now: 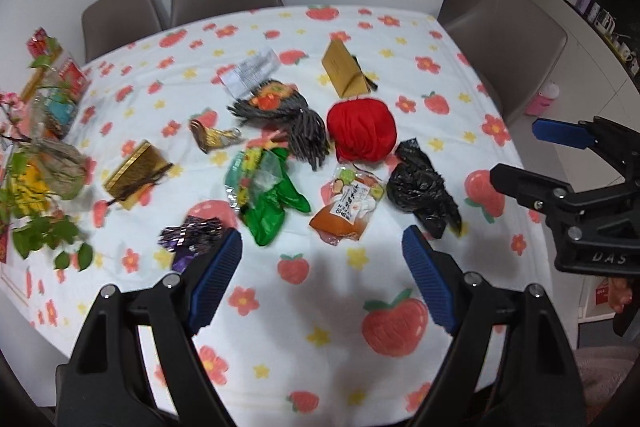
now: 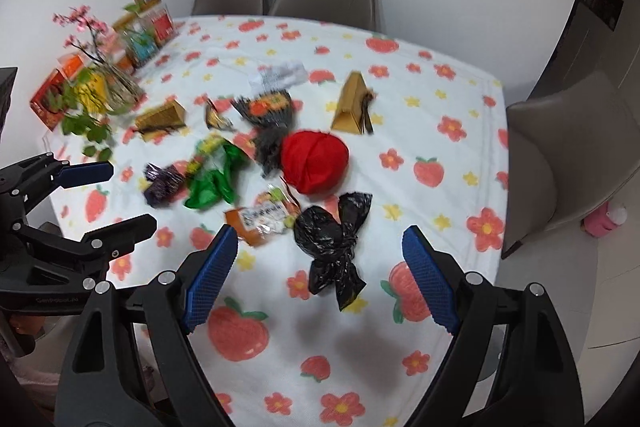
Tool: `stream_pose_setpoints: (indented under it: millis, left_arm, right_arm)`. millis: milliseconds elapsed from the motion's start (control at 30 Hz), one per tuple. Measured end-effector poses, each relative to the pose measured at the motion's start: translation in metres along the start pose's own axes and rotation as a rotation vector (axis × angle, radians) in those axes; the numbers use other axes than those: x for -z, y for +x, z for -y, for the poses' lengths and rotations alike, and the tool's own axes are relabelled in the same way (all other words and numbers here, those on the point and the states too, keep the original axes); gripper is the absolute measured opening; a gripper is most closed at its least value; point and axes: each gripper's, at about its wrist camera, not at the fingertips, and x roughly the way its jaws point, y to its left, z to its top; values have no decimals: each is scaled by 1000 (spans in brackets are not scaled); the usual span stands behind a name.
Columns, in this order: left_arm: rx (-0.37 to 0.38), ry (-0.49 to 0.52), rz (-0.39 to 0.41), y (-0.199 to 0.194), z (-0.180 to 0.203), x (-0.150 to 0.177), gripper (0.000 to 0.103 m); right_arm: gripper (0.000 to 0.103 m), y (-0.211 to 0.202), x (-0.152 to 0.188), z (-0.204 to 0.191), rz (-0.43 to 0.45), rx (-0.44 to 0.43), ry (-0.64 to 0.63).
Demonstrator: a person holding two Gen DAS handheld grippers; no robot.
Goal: Collect trash
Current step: 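Grasp the orange snack pouch with the left tool while the right tool grasps the black plastic bag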
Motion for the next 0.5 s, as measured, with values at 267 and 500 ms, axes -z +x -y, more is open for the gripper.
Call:
stream_pose_setpoints:
  millis: [267, 500]
  left_arm:
    - [20, 41, -74, 99, -1, 5, 82]
    - [84, 78, -112, 136, 11, 8, 48]
  right_arm:
    - [81, 102, 21, 9, -99, 5, -49]
    - [48, 126, 43, 12, -156, -46, -55]
